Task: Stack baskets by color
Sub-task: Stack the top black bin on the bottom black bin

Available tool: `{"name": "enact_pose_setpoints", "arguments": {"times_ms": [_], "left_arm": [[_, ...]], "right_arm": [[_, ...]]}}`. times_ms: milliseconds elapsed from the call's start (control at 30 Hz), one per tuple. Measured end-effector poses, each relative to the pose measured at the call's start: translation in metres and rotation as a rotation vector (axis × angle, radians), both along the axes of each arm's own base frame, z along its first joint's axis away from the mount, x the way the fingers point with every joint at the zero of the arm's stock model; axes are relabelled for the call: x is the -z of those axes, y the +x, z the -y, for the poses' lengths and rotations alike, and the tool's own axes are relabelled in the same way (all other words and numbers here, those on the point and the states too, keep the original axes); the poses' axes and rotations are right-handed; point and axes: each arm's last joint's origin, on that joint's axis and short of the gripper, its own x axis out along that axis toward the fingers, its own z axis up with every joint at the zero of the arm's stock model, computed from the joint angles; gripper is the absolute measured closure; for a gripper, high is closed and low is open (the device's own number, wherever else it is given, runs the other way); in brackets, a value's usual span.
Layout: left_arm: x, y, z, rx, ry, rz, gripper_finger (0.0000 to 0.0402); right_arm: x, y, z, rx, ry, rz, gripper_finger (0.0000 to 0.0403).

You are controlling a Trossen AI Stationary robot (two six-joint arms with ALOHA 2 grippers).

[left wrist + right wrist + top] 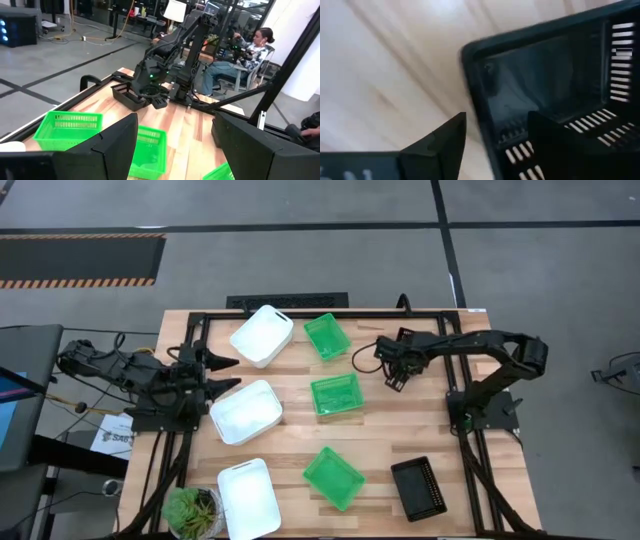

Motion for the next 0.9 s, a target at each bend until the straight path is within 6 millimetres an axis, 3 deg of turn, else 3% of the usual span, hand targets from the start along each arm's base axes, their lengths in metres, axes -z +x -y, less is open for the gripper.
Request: {"name": "enact_pose_setpoints", "arguments": {"times_ms": [100,300,467,600,900], "left_arm": [[0.000,0.000,0.000,-0.010,0.001,0.000,0.0148],[0.000,0.000,0.000,-0.012,0.002,0.001,0.0148],[0.000,0.000,0.000,-0.016,0.002,0.001,0.0148],[0.000,0.000,0.000,-0.016,-0.003,0.002,0.0148],[0.000,0.000,-0.001,-0.020,-0.003,0.002,0.0148]], "right_arm": [[0.000,-0.001,0.003,0.013,0.000,0.003,0.0235],[0.000,-0.005,0.008,0.036,0.019,0.004,0.0382],[-0.002,-0.003,0.008,0.030,0.025,0.009,0.0393],[-0.018,0.005,0.006,0.006,0.006,0.051,0.0396],[-0.095,0.012,-0.006,-0.021,-0.080,0.250,0.0400]]}}
